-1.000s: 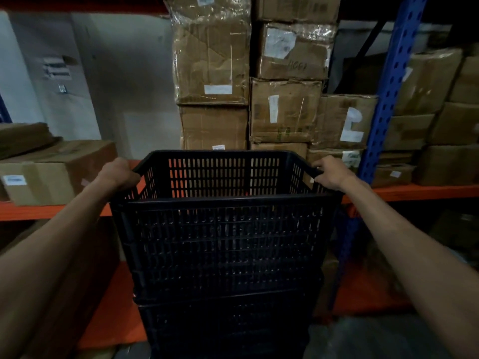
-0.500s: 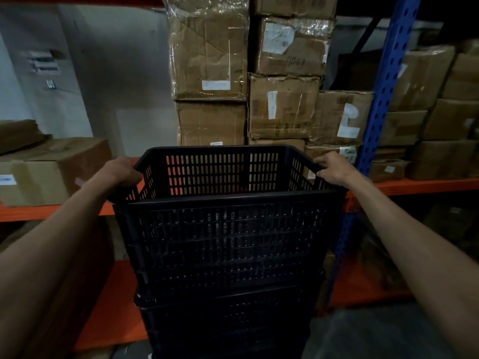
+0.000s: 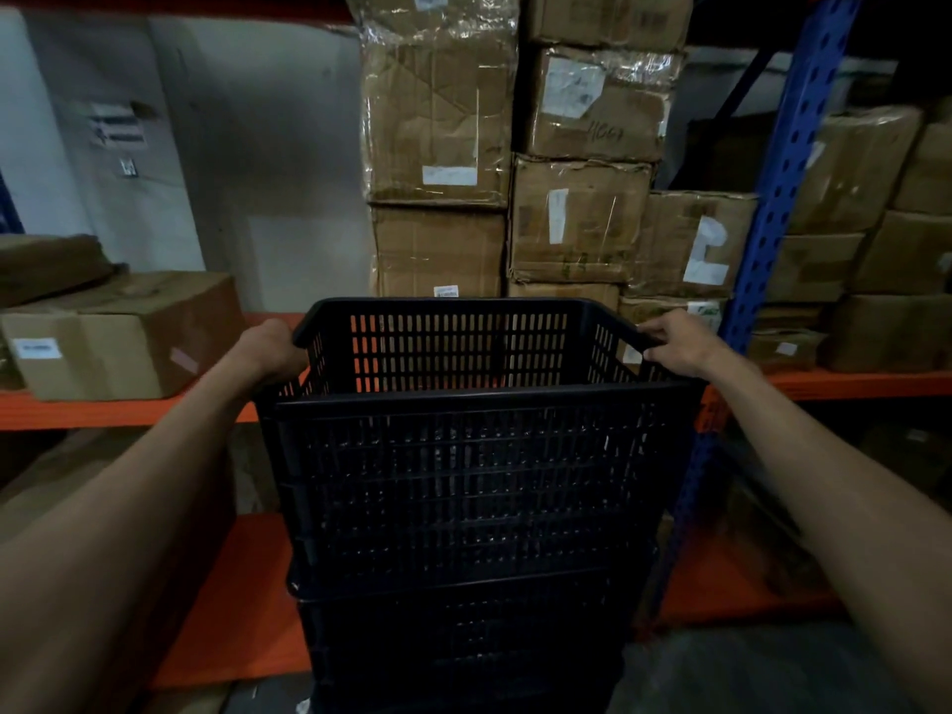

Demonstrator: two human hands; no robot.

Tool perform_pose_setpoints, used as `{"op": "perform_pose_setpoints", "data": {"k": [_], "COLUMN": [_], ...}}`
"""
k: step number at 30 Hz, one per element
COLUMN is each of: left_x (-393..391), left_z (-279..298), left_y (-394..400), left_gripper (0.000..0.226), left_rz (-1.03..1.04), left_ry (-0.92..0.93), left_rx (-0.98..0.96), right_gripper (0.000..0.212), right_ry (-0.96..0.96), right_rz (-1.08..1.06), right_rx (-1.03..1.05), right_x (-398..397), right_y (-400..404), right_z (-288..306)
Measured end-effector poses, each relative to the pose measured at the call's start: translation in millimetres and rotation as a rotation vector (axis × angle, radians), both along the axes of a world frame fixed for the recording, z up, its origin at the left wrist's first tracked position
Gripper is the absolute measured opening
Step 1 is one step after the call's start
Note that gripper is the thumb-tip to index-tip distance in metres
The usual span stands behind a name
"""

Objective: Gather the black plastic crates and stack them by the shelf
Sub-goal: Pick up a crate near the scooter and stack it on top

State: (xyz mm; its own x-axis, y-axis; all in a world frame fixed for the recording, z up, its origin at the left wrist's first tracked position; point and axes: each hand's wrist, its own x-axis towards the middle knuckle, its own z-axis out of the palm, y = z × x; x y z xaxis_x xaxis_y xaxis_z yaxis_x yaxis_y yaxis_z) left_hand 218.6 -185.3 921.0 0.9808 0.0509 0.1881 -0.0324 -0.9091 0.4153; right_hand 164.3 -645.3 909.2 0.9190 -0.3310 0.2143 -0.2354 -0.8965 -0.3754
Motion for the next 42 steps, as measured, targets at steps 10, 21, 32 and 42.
{"op": "perform_pose_setpoints", "data": {"k": [10,21,32,42], "left_x": [-9,-3,-8,-3], "left_z": [-5,-8,-14,-16], "left_y": [-9,12,12,6], "left_gripper": [0.043,0.046,0.044,0.045], "left_rz": [-0.008,-0.033,0.012,0.023], "left_ry": [0.120,0.070,0.027,0.081], "left_rx": [0.228,0.102,0.102,0.077], "right_gripper": [0.045,0.088,0.082,0.103], "right_ry": [-0.015,0.249,0.205,0.307], "right_rz": [0.054,-0.010,0.027,-0.080], "right_rx": [-0.271,-0.001,0.045,-0.079], "right_x": [-4,-24,-19,-10], "right_y": [14,34,24,25], "right_z": [-2,-3,-6,-4]}}
